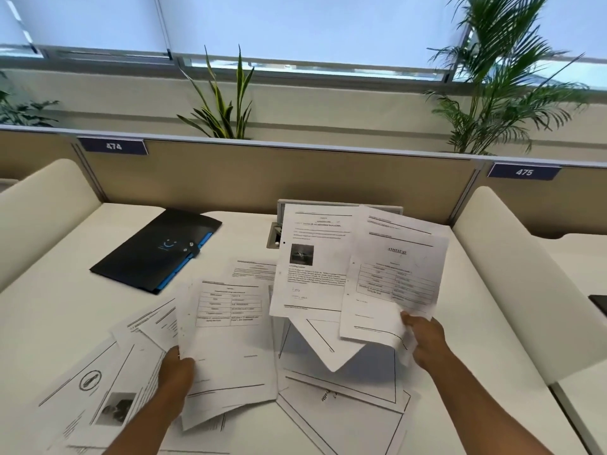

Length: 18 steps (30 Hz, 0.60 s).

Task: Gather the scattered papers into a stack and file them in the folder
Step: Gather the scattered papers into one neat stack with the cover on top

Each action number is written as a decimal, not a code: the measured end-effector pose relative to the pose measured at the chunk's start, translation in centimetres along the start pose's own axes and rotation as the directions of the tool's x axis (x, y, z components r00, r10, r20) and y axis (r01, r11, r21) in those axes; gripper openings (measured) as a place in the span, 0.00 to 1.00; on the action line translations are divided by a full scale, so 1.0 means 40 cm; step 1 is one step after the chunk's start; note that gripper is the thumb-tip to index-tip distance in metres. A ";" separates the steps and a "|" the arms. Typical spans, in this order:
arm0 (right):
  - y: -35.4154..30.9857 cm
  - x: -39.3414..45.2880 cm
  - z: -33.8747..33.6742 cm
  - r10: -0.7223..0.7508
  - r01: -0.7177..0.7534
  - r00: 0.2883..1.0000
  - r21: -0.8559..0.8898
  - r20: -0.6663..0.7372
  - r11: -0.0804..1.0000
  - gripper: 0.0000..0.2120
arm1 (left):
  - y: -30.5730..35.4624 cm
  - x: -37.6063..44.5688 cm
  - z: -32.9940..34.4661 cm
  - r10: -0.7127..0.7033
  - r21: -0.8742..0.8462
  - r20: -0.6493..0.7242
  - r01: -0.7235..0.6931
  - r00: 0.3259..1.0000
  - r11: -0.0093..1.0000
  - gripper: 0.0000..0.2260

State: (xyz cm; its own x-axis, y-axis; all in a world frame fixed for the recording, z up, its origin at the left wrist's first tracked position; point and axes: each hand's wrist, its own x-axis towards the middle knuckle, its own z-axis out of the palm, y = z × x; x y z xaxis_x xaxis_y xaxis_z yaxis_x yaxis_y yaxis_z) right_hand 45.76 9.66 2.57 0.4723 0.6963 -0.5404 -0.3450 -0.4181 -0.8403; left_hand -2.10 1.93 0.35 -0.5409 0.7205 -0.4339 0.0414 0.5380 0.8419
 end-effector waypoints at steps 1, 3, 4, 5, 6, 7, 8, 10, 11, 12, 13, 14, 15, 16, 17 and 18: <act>0.004 -0.003 0.002 -0.008 0.008 1.000 -0.011 0.016 1.000 0.21 | 0.004 -0.005 0.006 0.005 -0.008 0.016 -0.005 1.000 1.000 0.20; 0.018 -0.012 0.009 -0.024 0.026 0.997 -0.036 0.070 0.999 0.20 | 0.016 -0.024 0.021 0.023 -0.012 0.038 -0.022 0.999 1.000 0.20; 0.028 -0.018 0.015 -0.026 0.032 0.995 -0.057 0.100 0.998 0.19 | 0.023 -0.035 0.029 0.032 -0.010 0.046 -0.032 0.998 0.999 0.20; 0.040 -0.025 0.021 -0.024 0.035 0.991 -0.082 0.129 0.996 0.17 | 0.028 -0.044 0.037 0.040 -0.007 0.058 -0.039 0.998 0.999 0.20; 0.053 -0.033 0.027 -0.024 0.041 0.988 -0.108 0.156 0.993 0.17 | 0.031 -0.051 0.047 0.042 0.002 0.073 -0.043 0.996 0.999 0.20; 0.068 -0.043 0.034 -0.026 0.052 0.983 -0.137 0.183 0.989 0.16 | 0.029 -0.055 0.054 0.041 0.018 0.085 -0.043 0.996 0.999 0.20; 0.084 -0.052 0.041 -0.032 0.068 0.977 -0.166 0.210 0.984 0.16 | 0.027 -0.057 0.061 0.039 0.038 0.092 -0.042 0.995 0.998 0.20; 0.115 -0.072 0.053 -0.046 0.104 0.966 -0.220 0.256 0.970 0.16 | 0.019 -0.060 0.074 0.043 0.067 0.090 -0.049 0.995 0.997 0.19; 0.129 -0.080 0.058 -0.054 0.123 0.961 -0.245 0.271 0.962 0.16 | 0.016 -0.061 0.079 0.042 0.070 0.083 -0.048 0.996 0.996 0.18; 0.141 -0.088 0.062 -0.061 0.140 0.958 -0.271 0.280 0.952 0.16 | 0.015 -0.062 0.082 0.031 0.067 0.075 -0.036 0.997 0.997 0.17; 0.152 -0.095 0.067 -0.067 0.154 0.956 -0.295 0.285 0.943 0.15 | 0.012 -0.060 0.083 0.017 0.059 0.068 -0.021 0.998 0.998 0.17; 0.161 -0.102 0.071 -0.071 0.165 0.955 -0.316 0.289 0.934 0.15 | 0.007 -0.057 0.082 -0.004 0.050 0.069 0.000 0.998 0.999 0.19; 0.169 -0.109 0.074 -0.073 0.174 0.953 -0.334 0.293 0.926 0.15 | 0.002 -0.054 0.081 -0.024 0.049 0.078 0.020 0.997 0.999 0.21; 0.174 -0.117 0.076 -0.075 0.182 0.952 -0.352 0.296 0.918 0.14 | -0.001 -0.052 0.079 -0.036 0.061 0.097 0.030 0.995 0.998 0.22; 0.178 -0.125 0.078 -0.076 0.188 0.952 -0.371 0.296 0.910 0.13 | -0.006 -0.050 0.075 -0.027 0.090 0.124 0.016 0.992 0.996 0.23; 0.182 -0.130 0.080 -0.079 0.195 0.952 -0.387 0.297 0.901 0.13 | -0.008 -0.047 0.072 -0.003 0.134 0.149 -0.017 0.989 0.991 0.22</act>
State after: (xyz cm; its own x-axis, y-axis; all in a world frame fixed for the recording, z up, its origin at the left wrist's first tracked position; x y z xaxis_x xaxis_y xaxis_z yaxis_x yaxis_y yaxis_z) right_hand 38.21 4.86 -0.62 0.2362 0.8686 -0.4355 0.0948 -0.4667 -0.8793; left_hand 1.34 1.67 -0.05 -0.4096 0.7759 -0.4798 0.1621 0.5795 0.7987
